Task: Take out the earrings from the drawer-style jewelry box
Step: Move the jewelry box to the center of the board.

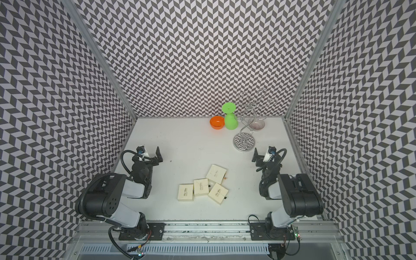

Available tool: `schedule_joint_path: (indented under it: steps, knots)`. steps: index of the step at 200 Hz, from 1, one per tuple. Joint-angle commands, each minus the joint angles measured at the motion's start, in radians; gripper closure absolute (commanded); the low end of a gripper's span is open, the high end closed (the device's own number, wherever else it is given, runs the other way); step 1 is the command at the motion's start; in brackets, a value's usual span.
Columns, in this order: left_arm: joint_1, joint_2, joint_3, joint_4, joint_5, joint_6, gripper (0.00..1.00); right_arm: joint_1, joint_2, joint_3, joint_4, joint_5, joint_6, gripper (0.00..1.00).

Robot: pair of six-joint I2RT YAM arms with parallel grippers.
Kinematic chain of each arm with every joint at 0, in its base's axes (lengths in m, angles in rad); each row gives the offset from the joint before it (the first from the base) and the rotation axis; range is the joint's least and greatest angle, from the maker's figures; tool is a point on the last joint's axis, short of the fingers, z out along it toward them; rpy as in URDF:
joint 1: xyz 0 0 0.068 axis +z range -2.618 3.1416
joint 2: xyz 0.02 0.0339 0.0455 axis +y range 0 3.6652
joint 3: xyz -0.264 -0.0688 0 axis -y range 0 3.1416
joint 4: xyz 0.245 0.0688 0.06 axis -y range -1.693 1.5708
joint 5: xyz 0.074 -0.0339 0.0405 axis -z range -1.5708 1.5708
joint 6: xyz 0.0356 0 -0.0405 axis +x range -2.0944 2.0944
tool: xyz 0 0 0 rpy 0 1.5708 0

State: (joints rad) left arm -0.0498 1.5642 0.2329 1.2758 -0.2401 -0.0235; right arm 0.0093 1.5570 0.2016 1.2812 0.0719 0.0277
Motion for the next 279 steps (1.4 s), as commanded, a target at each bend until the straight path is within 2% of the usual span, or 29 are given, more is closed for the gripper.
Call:
schedule_joint_path:
  steps: [1,28,40,54,68,85,96,115,137,150,183,197,233,268,279]
  knots:
    - [0.004,-0.009,0.009,0.002,0.004,-0.011,0.0,-0.008,0.001,0.01,0.063,-0.032,0.003,0.01]
    - [-0.001,-0.025,0.024,-0.036,0.03,0.001,0.0,0.001,-0.024,0.012,0.057,-0.019,-0.005,0.01]
    - [-0.012,-0.052,0.059,-0.105,0.035,0.023,0.0,0.019,-0.118,0.132,-0.221,0.012,-0.018,0.0]
    - [-0.022,-0.096,0.209,-0.416,0.077,0.048,0.0,0.029,-0.198,0.338,-0.656,0.077,0.059,0.01]
    - [-0.025,-0.097,0.357,-0.635,0.086,0.054,0.0,0.048,-0.214,0.481,-0.868,0.169,0.163,0.0]
    - [-0.042,-0.109,0.448,-0.757,0.063,-0.016,0.0,0.096,-0.254,0.553,-1.016,0.274,0.306,0.01]
    - [-0.079,-0.129,0.477,-0.821,0.021,-0.061,0.0,0.149,-0.292,0.558,-1.08,0.375,0.391,0.01]
    - [-0.177,-0.157,0.521,-0.944,-0.055,-0.142,0.0,0.236,-0.367,0.56,-1.182,0.418,0.469,0.01]
    - [-0.316,-0.17,0.56,-1.059,-0.005,-0.169,0.0,0.309,-0.42,0.573,-1.289,0.434,0.495,0.0]
    - [-0.415,-0.158,0.582,-1.107,0.006,-0.166,0.0,0.336,-0.423,0.573,-1.316,0.417,0.498,0.01]
    - [-0.578,-0.087,0.683,-1.254,0.147,-0.113,0.0,0.368,-0.41,0.57,-1.344,0.212,0.476,0.01]
    - [-0.598,-0.064,0.714,-1.296,0.247,-0.09,0.01,0.382,-0.392,0.587,-1.379,0.132,0.464,0.01]
    - [-0.616,0.008,0.778,-1.367,0.427,-0.033,0.0,0.463,-0.303,0.665,-1.553,0.096,0.42,0.01]
    - [-0.618,0.101,0.833,-1.43,0.545,-0.034,0.01,0.488,-0.252,0.668,-1.64,-0.043,0.425,0.01]
    - [-0.618,0.117,0.831,-1.428,0.565,-0.033,0.0,0.489,-0.239,0.667,-1.671,-0.039,0.43,0.01]
